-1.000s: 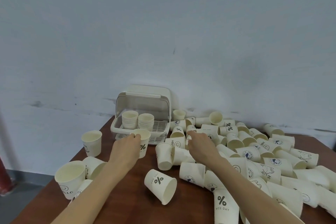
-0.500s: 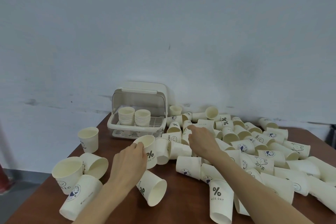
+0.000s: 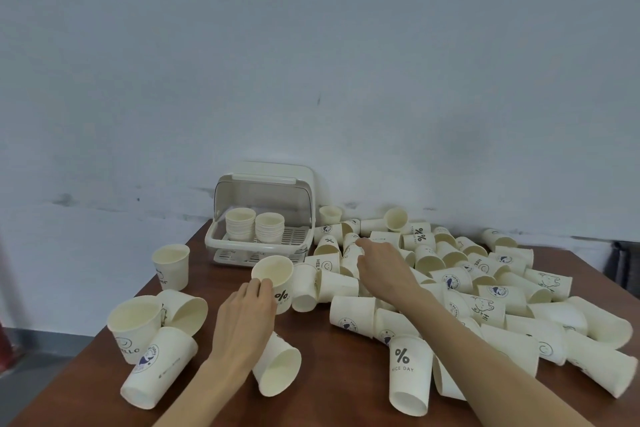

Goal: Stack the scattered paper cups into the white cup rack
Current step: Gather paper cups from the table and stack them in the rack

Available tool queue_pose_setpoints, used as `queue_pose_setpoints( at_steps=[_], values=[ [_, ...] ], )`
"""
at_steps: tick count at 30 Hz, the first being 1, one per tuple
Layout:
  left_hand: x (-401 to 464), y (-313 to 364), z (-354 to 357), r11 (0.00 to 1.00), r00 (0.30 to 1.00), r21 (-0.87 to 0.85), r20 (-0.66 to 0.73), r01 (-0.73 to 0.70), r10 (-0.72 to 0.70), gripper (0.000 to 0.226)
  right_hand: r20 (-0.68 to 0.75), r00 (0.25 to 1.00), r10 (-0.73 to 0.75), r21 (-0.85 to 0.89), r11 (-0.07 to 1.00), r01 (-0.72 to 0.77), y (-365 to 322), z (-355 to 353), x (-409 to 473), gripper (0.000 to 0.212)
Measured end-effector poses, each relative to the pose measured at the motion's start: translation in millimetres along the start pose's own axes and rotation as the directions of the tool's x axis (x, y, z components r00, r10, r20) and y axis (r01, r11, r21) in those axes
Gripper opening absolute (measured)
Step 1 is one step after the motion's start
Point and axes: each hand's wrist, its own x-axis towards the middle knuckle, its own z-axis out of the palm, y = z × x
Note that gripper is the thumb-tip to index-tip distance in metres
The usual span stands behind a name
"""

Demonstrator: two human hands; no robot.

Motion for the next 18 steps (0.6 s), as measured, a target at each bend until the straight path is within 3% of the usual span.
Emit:
queue_pose_setpoints(
  at_steps=[6,10,18],
  values=[
    [-11,5,9,0.999,1.0,0.034,-0.001,0.008,-0.008,0.023,0.018,1.0,-0.001,0.014,1.0,0.0,13,-4,-11,0.037],
    [-12,7,12,0.998,0.997,0.061,-0.07,0.022,-0.018,0.005,0.027,1.0,0.003,0.008,1.0,-0.003,23,-5,-16,0.038],
    [4,21,-4,0.996,0.997,0.065,-0.05,0.061,-0.058,0.017,-0.01,1.0,-0.016,0.02,1.0,0.016,39,-14,-21,0.044]
  ],
)
